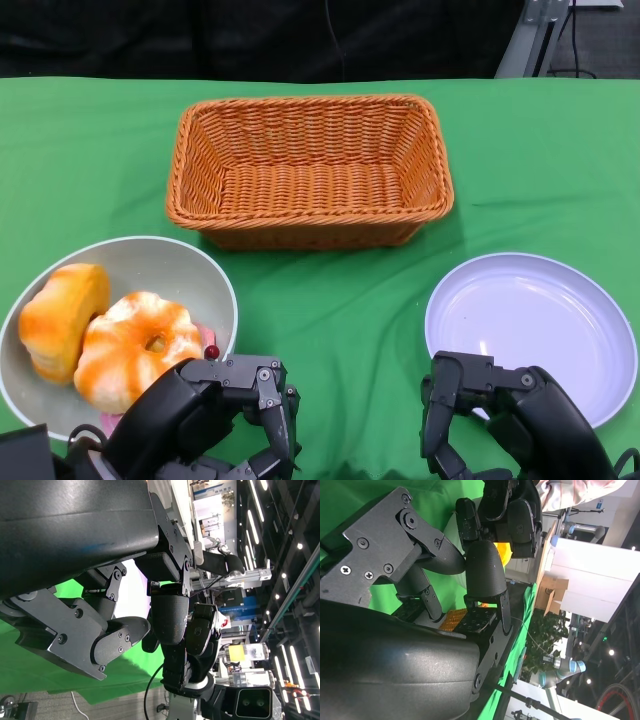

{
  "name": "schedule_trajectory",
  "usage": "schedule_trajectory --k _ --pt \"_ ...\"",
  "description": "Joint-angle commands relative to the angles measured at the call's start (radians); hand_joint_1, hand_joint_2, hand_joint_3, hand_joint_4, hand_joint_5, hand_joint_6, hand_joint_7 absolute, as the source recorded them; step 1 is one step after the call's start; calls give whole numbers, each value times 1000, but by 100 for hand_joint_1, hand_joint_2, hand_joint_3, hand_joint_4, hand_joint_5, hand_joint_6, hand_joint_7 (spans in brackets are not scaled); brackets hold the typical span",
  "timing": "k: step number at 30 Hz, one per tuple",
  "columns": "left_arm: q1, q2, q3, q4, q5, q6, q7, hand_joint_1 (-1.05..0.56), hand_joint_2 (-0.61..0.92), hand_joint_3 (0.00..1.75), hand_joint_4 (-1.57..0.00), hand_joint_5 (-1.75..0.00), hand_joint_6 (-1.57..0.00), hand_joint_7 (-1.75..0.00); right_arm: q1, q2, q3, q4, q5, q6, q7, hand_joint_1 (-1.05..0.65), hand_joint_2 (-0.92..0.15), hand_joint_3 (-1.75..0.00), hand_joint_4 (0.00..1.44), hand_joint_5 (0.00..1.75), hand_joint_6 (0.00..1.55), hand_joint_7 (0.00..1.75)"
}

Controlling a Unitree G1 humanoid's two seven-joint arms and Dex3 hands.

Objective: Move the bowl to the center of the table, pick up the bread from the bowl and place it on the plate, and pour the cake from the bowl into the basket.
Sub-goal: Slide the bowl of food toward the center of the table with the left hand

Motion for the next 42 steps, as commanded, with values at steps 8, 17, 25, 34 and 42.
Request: schedule_trajectory --k 8,17,25,34,42 --pt "-10 13 3 14 6 -21 -7 -9 59 96 -78 -156 -81 -128 -6 -5 -8 8 14 -16 3 -12 -36 -136 84 175 78 149" --pt "-15 10 3 25 0 -26 -12 -7 58 98 -79 -155 -81 -126 -7 0 -8 16 15 -23 2 -11 -35 -138 85 175 79 148" --pt "-12 13 1 18 4 -19 -5 -7 56 101 -79 -156 -82 -127 -4 -2 -9 12 4 -22 -4 -11 -35 -139 84 175 77 150" --pt "-19 10 7 24 7 -43 -3 -8 57 100 -79 -156 -81 -128 -12 -1 -8 26 15 -26 4 -10 -36 -138 84 175 77 150" --pt "-28 18 40 -82 -7 -84 27 -9 64 87 -80 -150 -81 -115 -24 2 -5 41 2 -25 -2 -10 -36 -138 85 175 78 149"
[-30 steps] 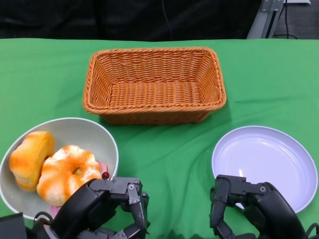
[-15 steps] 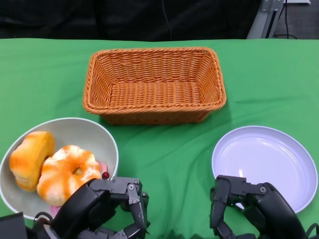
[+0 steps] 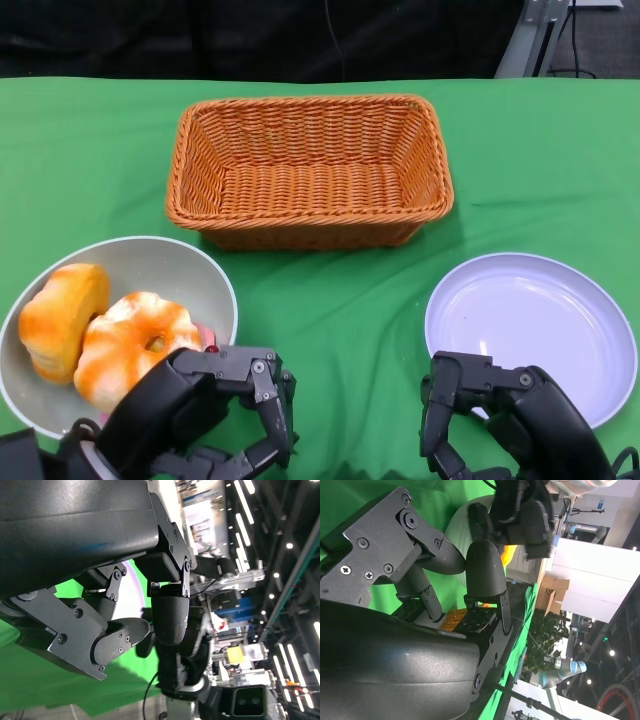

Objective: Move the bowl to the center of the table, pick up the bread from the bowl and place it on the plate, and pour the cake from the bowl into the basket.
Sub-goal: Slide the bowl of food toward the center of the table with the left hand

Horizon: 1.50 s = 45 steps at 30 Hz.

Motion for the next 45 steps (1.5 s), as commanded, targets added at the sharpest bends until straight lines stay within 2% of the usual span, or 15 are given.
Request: schedule_trajectory --k 1,6,7,9,10,11,13,14,17,20,27,33,39,41,45 --pt "-13 19 33 -75 0 -30 38 -9 66 84 -79 -149 -81 -113 -11 -1 -4 9 4 -7 -4 -9 -36 -138 85 175 78 149" --pt "-43 31 92 -107 10 -77 96 -11 69 72 -84 -136 -87 -97 -19 -1 -5 22 10 -6 1 -9 -36 -138 85 175 77 149" --pt "-51 36 105 -108 12 -86 107 -13 70 66 -84 -134 -89 -91 -20 -1 -5 23 9 -7 0 -9 -36 -137 85 175 77 149" --pt "-66 29 140 -106 24 -122 150 -22 80 42 -84 -125 -95 -73 -21 -1 -5 27 7 -8 0 -9 -37 -136 85 175 76 149" --pt "-75 21 157 -98 28 -146 170 -28 87 27 -86 -116 -100 -57 -22 -2 -5 28 6 -9 0 -8 -37 -136 85 175 76 149" --pt "-87 18 173 -82 25 -169 184 -31 89 21 -86 -110 -102 -48 -22 -3 -5 29 3 -8 -1 -8 -38 -135 85 175 76 149" --pt "-123 22 210 -33 26 -217 209 -35 92 18 -86 -89 -103 -22 -22 -4 -6 30 -4 -6 -5 -8 -38 -135 85 175 76 149" --pt "-144 26 232 -3 31 -241 227 -36 92 18 -86 -81 -102 -15 -22 -3 -7 31 -5 -5 -6 -8 -38 -134 84 175 76 149" --pt "-206 47 296 99 35 -291 274 -32 92 16 -88 -37 -93 -2 -27 -2 -8 43 -5 -18 -6 -9 -38 -133 85 175 76 149" --pt "-256 75 354 185 36 -293 326 -37 92 17 -78 -15 -78 0 -33 -2 -8 57 -8 -30 -5 -10 -40 -132 85 175 76 149" --pt "-341 126 439 334 74 -331 440 -39 92 19 -57 0 -60 0 -39 3 -9 74 3 -32 -4 -9 -41 -131 85 175 76 150" --pt "-428 194 491 573 199 -411 589 -49 92 24 -54 0 -56 0 -39 7 -8 73 11 -21 -2 -7 -40 -132 85 175 76 150" --pt "-473 262 453 790 352 -410 752 -54 92 43 -53 0 -53 0 -41 8 -9 81 6 -33 -2 -9 -40 -132 85 175 75 151" --pt "-482 280 433 857 403 -414 812 -56 92 54 -52 -1 -50 -1 -44 11 -9 88 2 -42 -5 -9 -40 -132 85 175 75 151" --pt "-500 295 397 960 469 -408 926 -56 92 61 -54 -1 -51 -1 -42 12 -9 84 -3 -36 -10 -10 -40 -133 85 175 75 151"
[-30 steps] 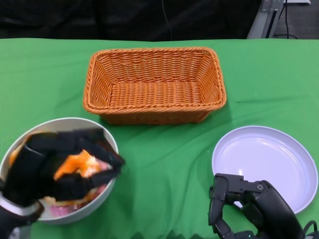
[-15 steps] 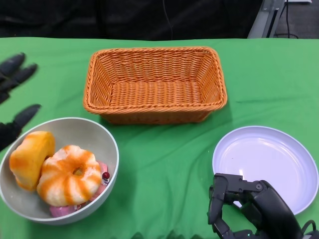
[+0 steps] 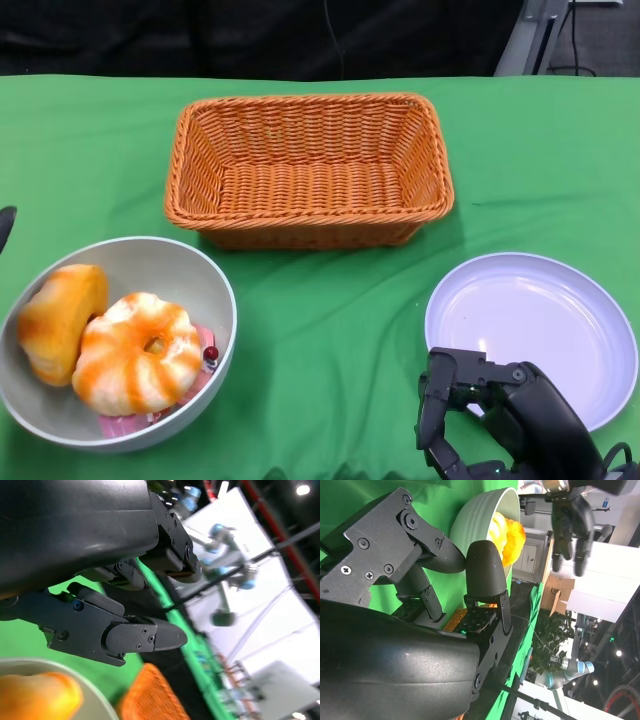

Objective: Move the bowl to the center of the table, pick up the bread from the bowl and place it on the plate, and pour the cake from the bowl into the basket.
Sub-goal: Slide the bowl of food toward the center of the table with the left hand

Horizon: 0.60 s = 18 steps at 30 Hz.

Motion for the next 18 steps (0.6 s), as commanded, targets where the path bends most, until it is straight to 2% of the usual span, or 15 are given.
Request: schedule_trajectory --k 1,7,11,18 --pt "-21 34 -27 65 40 9 85 -54 92 63 -53 -1 -51 -1 -1 0 -6 0 0 -8 -9 -10 -40 -133 85 175 75 151" --pt "-30 -4 -27 122 -14 83 73 -50 92 65 -52 0 -49 0 -3 -2 -7 -1 4 -2 -4 -10 -40 -134 85 175 75 151" --pt "-27 -10 -52 133 -8 145 71 -55 92 64 -48 0 -44 0 -5 -1 -8 2 13 0 -1 -10 -39 -134 85 175 75 151" --pt "-29 -28 -49 117 -76 280 -24 -56 92 64 -40 0 -35 0 -12 -2 -9 3 15 6 2 -9 -38 -135 84 175 75 151"
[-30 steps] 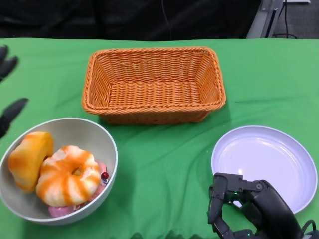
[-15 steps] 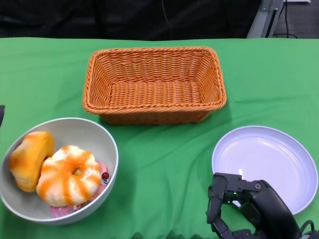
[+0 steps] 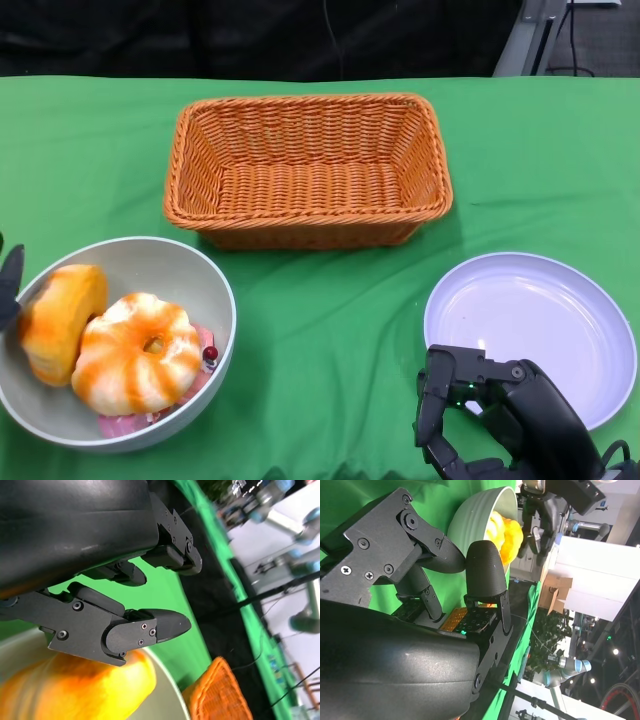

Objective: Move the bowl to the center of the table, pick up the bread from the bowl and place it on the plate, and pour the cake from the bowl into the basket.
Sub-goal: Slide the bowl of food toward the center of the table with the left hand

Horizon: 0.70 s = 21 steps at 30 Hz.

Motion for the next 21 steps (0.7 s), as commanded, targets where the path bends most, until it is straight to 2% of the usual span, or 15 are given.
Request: schedule_trajectory --k 1,7,21 --pt "-7 -4 9 -16 -38 66 -24 -55 92 64 -41 0 -35 0 -7 -6 -9 4 12 6 1 -9 -38 -135 84 175 75 151" --pt "-2 -23 9 -53 -71 171 -34 -51 92 72 -40 -1 -34 -1 -11 -3 -12 13 19 -3 3 -9 -39 -134 84 175 75 151" --pt "73 -92 -24 -205 -84 267 -6 -57 92 68 -48 -3 -41 -2 -11 -2 -13 16 23 3 5 -8 -38 -137 85 175 75 151"
